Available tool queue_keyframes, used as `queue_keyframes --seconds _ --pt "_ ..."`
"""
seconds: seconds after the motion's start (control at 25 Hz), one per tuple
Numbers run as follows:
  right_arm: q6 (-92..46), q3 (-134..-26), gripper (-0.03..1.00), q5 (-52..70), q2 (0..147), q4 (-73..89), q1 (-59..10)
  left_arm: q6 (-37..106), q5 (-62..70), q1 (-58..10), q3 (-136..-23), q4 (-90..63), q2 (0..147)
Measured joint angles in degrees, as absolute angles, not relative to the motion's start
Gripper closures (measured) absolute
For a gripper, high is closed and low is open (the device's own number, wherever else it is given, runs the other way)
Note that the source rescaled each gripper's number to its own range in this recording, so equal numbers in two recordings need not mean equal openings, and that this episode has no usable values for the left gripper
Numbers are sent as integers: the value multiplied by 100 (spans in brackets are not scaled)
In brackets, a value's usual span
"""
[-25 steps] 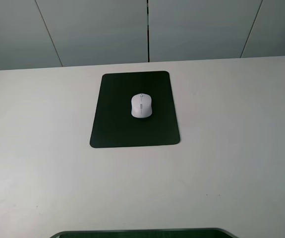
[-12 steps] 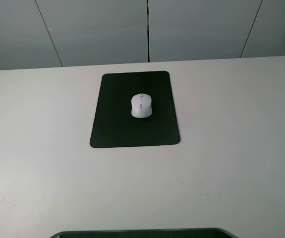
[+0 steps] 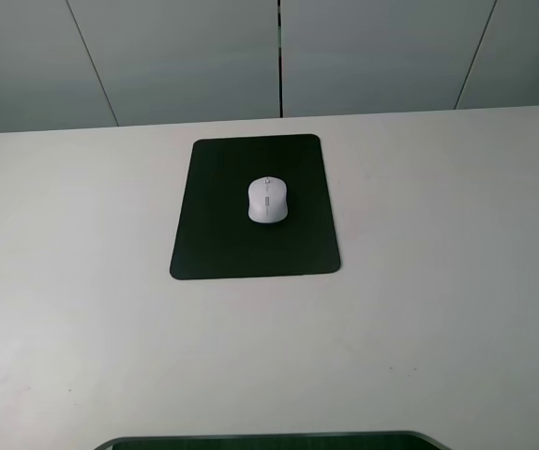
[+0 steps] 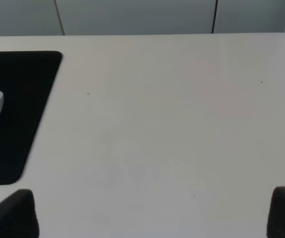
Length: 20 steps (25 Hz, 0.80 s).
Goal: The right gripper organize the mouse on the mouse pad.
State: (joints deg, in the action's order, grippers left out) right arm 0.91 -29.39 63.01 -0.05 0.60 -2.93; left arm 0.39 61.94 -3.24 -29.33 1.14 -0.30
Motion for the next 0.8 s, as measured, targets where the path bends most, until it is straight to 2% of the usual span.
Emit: queue_keyframes --seconds 0.8 --pt "175 -2939 -3 6301 -5 60 -293 39 6194 -324 -2933 114 -30"
